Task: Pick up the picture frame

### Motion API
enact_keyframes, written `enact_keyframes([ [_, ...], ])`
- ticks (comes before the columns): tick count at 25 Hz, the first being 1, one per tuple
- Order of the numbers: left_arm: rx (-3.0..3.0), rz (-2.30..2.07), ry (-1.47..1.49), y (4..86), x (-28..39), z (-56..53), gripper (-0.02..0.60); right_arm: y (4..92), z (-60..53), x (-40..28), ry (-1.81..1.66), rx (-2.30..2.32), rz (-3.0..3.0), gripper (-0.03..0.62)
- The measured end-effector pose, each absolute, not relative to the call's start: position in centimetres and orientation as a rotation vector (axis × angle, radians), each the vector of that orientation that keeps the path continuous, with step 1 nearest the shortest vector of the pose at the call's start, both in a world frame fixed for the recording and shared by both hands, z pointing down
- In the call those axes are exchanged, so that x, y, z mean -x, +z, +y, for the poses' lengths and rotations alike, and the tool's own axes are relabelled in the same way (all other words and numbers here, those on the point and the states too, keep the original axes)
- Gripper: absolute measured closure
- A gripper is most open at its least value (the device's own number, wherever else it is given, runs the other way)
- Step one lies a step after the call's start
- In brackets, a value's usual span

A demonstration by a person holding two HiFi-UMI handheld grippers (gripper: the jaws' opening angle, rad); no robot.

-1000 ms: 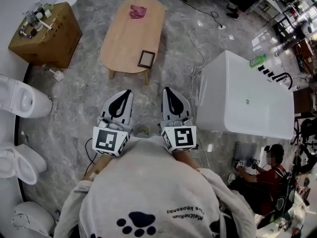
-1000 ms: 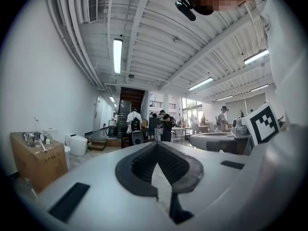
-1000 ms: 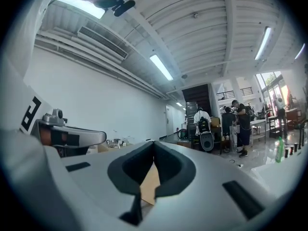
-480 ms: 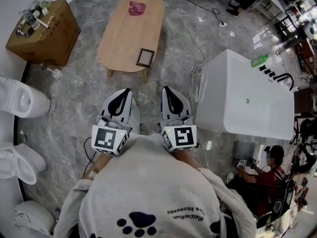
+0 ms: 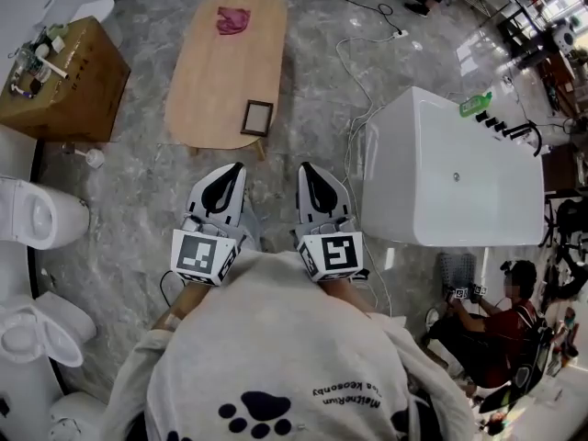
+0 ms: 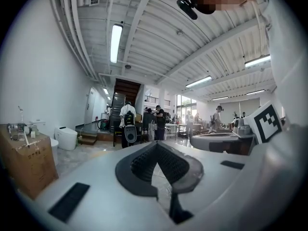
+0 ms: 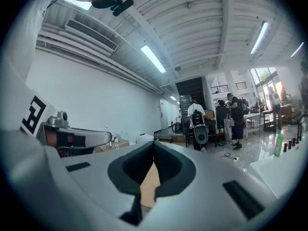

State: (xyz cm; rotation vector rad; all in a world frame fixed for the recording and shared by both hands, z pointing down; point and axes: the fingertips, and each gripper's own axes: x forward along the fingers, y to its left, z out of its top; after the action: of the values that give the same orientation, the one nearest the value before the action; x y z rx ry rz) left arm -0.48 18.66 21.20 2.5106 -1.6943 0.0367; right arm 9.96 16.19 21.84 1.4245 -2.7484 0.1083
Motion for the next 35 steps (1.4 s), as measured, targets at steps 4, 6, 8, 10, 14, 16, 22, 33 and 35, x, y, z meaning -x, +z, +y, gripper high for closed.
enact_keyframes([
  [4,-2.503,-1.674,0.043,21.6,1.7,14.9,0.574,22.4,12.6,-8.8,0.145,-1.432,-2.736,0.586],
  [6,-2.506,-1.665,0.057,21.7,2.5,12.8,0.574,22.5,10.7,-8.0,0.153,-1.432,-2.729,0.586],
  [8,-2.521,-1.649,0.083,21.8,3.4,10.8,0.574,22.7,8.8,-7.3,0.167,-1.437,-2.718,0.586],
  [10,-2.528,-1.632,0.092,21.8,4.3,8.8,0.574,22.7,7.0,-6.4,0.179,-1.446,-2.705,0.586],
  [14,-2.547,-1.582,0.114,22.2,5.8,4.9,0.574,22.8,3.5,-4.9,0.191,-1.474,-2.677,0.586],
  [16,-2.559,-1.550,0.128,22.4,6.3,3.2,0.574,23.0,2.1,-4.3,0.199,-1.489,-2.659,0.586],
  [22,-2.596,-1.436,0.164,23.2,6.8,-1.4,0.574,23.8,-1.6,-3.7,0.251,-1.552,-2.590,0.586],
  [33,-2.614,-1.336,0.218,25.1,6.8,-4.9,0.574,25.4,-4.6,-2.9,0.289,-1.538,-2.541,0.586],
  [35,-2.609,-1.340,0.238,25.4,6.9,-4.9,0.574,25.6,-5.1,-2.9,0.291,-1.530,-2.545,0.586],
])
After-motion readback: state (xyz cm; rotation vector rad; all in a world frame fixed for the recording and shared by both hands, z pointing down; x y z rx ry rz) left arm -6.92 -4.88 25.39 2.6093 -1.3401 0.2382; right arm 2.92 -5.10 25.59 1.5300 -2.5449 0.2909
